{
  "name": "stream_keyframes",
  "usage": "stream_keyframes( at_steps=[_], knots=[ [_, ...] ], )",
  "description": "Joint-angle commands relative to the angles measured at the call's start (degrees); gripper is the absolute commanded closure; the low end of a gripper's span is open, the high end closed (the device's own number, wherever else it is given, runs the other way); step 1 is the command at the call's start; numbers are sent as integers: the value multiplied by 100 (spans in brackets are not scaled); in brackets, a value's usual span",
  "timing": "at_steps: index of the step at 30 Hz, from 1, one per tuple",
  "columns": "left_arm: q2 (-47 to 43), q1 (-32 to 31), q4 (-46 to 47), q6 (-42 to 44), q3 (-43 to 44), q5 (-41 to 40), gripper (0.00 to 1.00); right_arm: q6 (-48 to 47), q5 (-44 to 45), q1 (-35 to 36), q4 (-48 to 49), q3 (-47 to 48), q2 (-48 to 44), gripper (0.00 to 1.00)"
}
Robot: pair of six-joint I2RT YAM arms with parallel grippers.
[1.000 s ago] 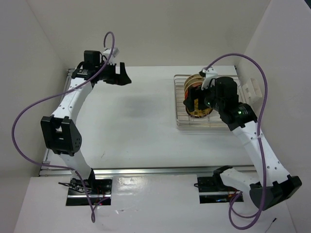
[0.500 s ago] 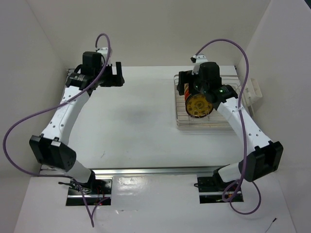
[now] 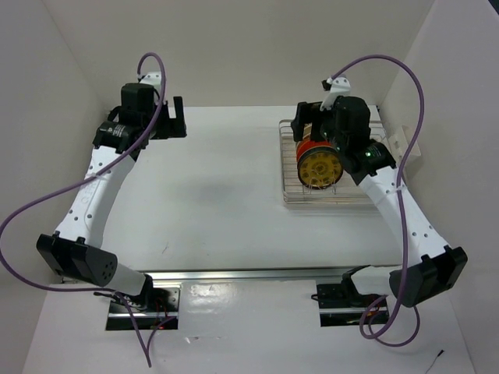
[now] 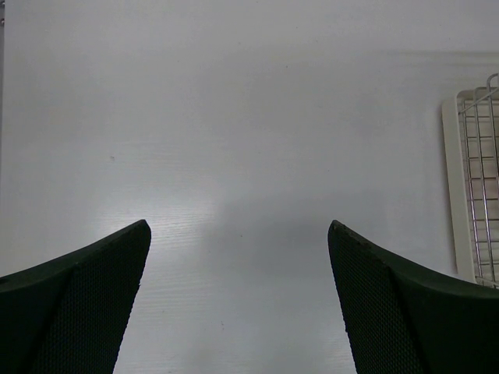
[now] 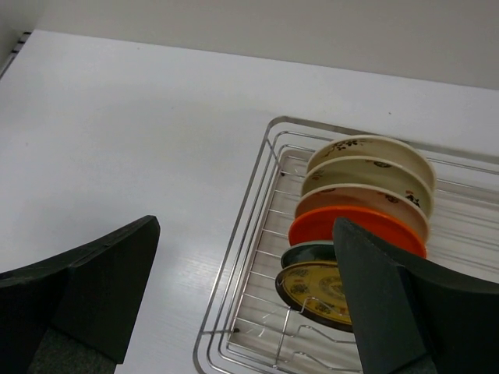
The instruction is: Load the plates into the dish rack
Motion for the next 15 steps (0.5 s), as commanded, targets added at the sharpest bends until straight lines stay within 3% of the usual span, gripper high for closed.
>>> stream_keyframes(
  at_steps=[1,3,6,15],
  knots=[
    [-114,-25,190,17,43,40,0,208,412,-24,-308,431,266,0],
    [-167,-25,305,78,-62,154,0,506,729,-24,-475,616,345,0],
    [-168,-25,305,157,-63,207,0,446,449,-24,-590,669,407,0],
    [-62,-25,428,333,-63,260,0,331,702,-24,-459,415,178,0]
  ],
)
